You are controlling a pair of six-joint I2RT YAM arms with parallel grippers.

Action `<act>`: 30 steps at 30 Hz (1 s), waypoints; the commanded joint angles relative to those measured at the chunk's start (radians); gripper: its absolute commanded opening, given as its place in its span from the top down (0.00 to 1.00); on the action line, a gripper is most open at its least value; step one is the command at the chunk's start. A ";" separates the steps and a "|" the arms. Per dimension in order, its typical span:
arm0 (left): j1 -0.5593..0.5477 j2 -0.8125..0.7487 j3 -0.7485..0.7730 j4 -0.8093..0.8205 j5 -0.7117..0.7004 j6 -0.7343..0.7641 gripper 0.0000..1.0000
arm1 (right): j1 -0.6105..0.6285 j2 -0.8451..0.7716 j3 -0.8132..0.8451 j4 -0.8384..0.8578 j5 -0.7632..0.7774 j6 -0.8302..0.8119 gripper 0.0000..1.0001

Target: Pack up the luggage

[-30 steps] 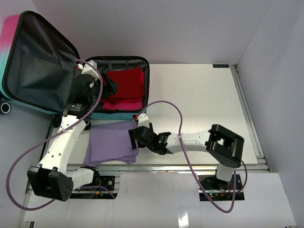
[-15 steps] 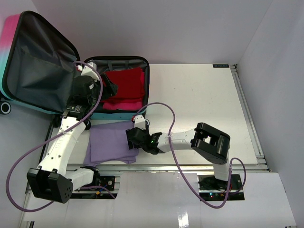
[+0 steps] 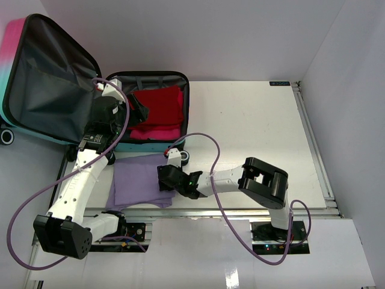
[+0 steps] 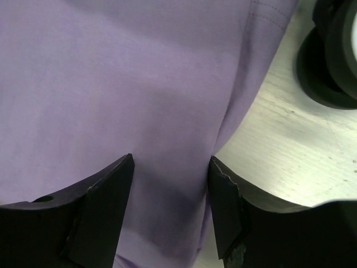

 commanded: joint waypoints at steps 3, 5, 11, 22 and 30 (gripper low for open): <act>0.002 -0.037 0.009 0.000 -0.018 0.000 0.27 | 0.015 0.097 0.017 -0.191 0.042 0.081 0.61; 0.002 -0.037 0.010 0.002 -0.016 -0.005 0.27 | 0.014 0.088 -0.004 -0.204 0.060 0.080 0.79; 0.002 -0.033 0.017 0.001 -0.005 -0.012 0.27 | 0.016 0.006 -0.091 -0.240 0.110 0.067 0.92; 0.002 0.018 0.078 -0.062 0.117 0.041 0.30 | 0.006 -0.324 -0.413 -0.402 0.272 0.215 0.92; -0.054 0.025 -0.003 -0.090 0.164 0.044 0.33 | -0.112 -0.515 -0.624 -0.447 0.306 0.312 0.92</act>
